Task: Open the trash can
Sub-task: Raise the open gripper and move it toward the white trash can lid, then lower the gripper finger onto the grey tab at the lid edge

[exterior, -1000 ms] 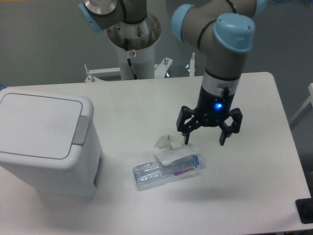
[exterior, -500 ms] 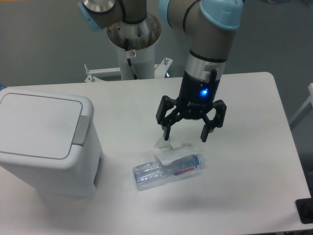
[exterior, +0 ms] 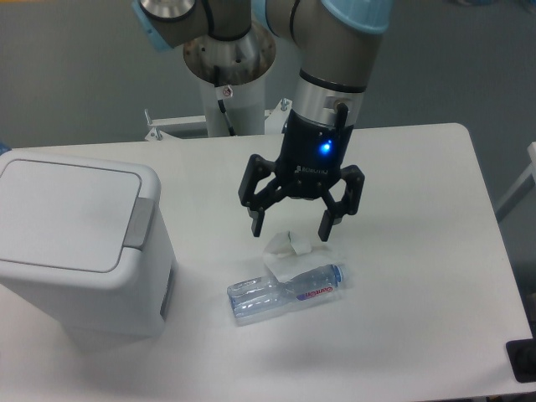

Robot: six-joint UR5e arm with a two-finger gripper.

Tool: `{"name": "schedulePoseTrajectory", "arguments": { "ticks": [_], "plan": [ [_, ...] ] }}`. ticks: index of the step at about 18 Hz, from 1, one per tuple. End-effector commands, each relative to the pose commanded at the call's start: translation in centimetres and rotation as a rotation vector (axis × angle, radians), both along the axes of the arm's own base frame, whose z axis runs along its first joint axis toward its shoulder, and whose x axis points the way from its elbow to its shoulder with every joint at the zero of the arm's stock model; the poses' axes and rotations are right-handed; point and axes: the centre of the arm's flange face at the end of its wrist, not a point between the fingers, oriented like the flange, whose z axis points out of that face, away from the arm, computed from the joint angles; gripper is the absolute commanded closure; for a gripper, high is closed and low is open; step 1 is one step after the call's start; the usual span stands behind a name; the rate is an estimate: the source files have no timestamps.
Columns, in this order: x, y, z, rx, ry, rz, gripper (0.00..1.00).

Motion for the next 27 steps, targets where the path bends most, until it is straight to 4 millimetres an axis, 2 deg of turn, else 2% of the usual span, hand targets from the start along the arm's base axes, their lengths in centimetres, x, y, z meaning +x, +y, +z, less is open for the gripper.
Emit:
{"name": "schedulePoseTrajectory", "arguments": {
  "ticks": [2,8,10,13,17,27],
  "plan": [
    [0.6,0.1,0.1,0.001,-0.010,0.007,0.00],
    [5.5,2.4,0.6,-0.002,-0.045,-0.013,0.00],
    [7.3,3.5,0.1,-0.009,-0.053,-0.043,0.00],
    [9.1,4.2,-1.1,-0.029,-0.070,-0.069,0.00],
    [11.3,3.6,-2.3,-0.043,-0.083,-0.096,0.00],
    [11.6,4.1,-3.2,-0.049,-0.088,-0.105,0.00]
  ]
}}
